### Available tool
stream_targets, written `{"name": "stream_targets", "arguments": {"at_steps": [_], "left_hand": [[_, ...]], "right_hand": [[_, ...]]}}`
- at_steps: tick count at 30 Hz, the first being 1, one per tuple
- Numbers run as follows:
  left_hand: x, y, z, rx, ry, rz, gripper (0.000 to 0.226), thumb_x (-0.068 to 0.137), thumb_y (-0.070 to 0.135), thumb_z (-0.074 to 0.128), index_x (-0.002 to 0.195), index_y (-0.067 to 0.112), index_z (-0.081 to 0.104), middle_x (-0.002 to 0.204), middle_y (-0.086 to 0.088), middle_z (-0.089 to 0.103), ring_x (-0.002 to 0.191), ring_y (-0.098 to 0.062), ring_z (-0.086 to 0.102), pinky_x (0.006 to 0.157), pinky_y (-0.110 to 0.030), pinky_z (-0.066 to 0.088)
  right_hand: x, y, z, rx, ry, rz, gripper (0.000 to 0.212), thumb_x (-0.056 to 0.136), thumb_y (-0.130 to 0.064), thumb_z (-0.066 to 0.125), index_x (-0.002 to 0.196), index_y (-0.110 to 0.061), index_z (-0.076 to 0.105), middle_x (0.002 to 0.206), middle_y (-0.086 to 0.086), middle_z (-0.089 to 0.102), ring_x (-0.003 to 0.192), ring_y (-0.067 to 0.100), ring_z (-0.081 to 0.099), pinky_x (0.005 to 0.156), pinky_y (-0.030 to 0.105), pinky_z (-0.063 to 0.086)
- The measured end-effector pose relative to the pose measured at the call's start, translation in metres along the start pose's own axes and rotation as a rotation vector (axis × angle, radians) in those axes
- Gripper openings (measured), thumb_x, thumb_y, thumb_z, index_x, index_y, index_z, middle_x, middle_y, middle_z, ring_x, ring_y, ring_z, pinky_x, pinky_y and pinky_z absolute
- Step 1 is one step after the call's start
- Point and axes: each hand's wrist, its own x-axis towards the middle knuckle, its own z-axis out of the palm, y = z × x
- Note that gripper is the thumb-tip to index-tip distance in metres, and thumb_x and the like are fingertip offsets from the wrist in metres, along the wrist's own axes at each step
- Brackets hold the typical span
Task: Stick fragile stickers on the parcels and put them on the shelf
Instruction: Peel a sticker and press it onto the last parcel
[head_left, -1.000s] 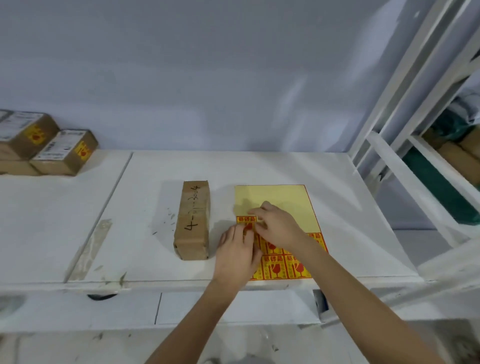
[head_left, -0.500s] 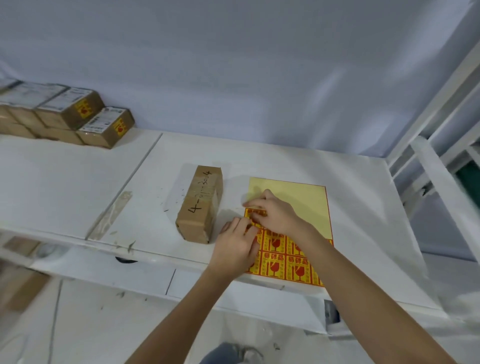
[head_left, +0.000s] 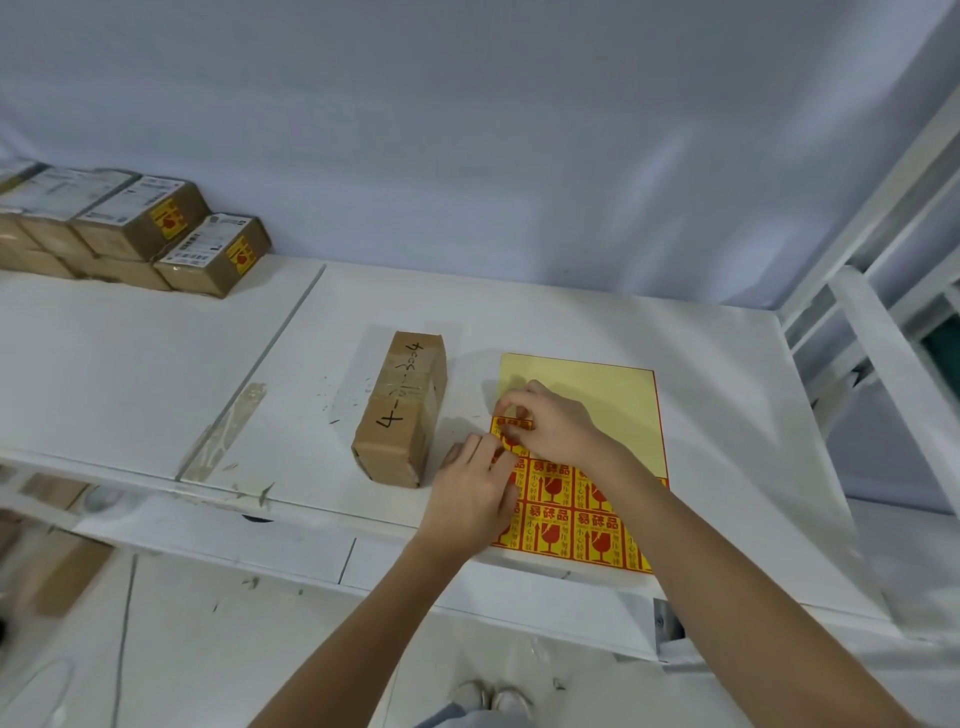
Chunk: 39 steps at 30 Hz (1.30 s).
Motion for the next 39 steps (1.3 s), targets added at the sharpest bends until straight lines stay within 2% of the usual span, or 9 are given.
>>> {"name": "stream_targets", "arguments": {"at_steps": [6,9,16,21,34,39], "left_hand": [[-0.0004,-0.0001,0.0015,0.01,-0.002,0.006,0.02,0.083,0.022,0.046,0.084,0.011,0.062,0.085,-0.005,0.058,0.078,-0.02,0.055,0.065,-0.03,0.049],[-0.0008,-0.0007,0.0025,0.009,-0.008,0.001,0.019,0.083,0.023,0.046,0.085,0.012,0.062,0.085,-0.004,0.058,0.079,-0.019,0.055,0.065,-0.029,0.05],[0.0003,-0.0008,0.0017,0.014,-0.004,0.003,0.017,0.081,0.02,0.047,0.083,0.011,0.061,0.085,-0.005,0.057,0.078,-0.02,0.054,0.064,-0.03,0.05],[-0.0007,-0.0016,0.0033,0.006,0.008,0.018,0.016,0.082,0.02,0.048,0.085,0.01,0.061,0.086,-0.005,0.057,0.079,-0.021,0.054,0.065,-0.03,0.05],[-0.0008,-0.002,0.0049,-0.003,0.011,0.008,0.019,0.084,0.02,0.046,0.085,0.01,0.062,0.087,-0.006,0.058,0.079,-0.021,0.055,0.067,-0.031,0.05],[-0.001,-0.0016,0.0049,-0.001,0.023,0.012,0.02,0.083,0.02,0.046,0.085,0.009,0.063,0.087,-0.007,0.059,0.079,-0.022,0.055,0.067,-0.031,0.049]], "right_hand": [[-0.0014,-0.0006,0.0003,0.014,0.008,0.008,0.027,0.091,-0.029,0.057,0.117,-0.034,0.057,0.1,-0.011,0.043,0.095,0.01,0.052,0.075,0.028,0.04],[-0.0012,-0.0009,-0.0001,0.015,0.002,0.01,0.023,0.091,-0.029,0.058,0.114,-0.033,0.059,0.099,-0.01,0.044,0.1,0.014,0.053,0.077,0.028,0.04],[0.0005,-0.0026,-0.0009,-0.003,-0.016,0.022,0.017,0.091,-0.03,0.057,0.107,-0.033,0.058,0.101,-0.007,0.047,0.095,0.015,0.055,0.073,0.028,0.041],[-0.0012,-0.0037,0.0003,-0.01,0.003,0.025,0.027,0.092,-0.028,0.056,0.118,-0.033,0.054,0.104,-0.009,0.046,0.092,0.012,0.051,0.072,0.028,0.038],[0.0031,-0.0031,0.0004,-0.018,-0.033,0.032,0.016,0.09,-0.025,0.056,0.104,-0.034,0.058,0.1,-0.007,0.047,0.091,0.014,0.054,0.071,0.028,0.041],[0.0017,-0.0031,0.0025,-0.026,-0.015,0.029,0.026,0.091,-0.023,0.056,0.115,-0.035,0.056,0.103,-0.009,0.046,0.091,0.011,0.051,0.071,0.028,0.042]]}}
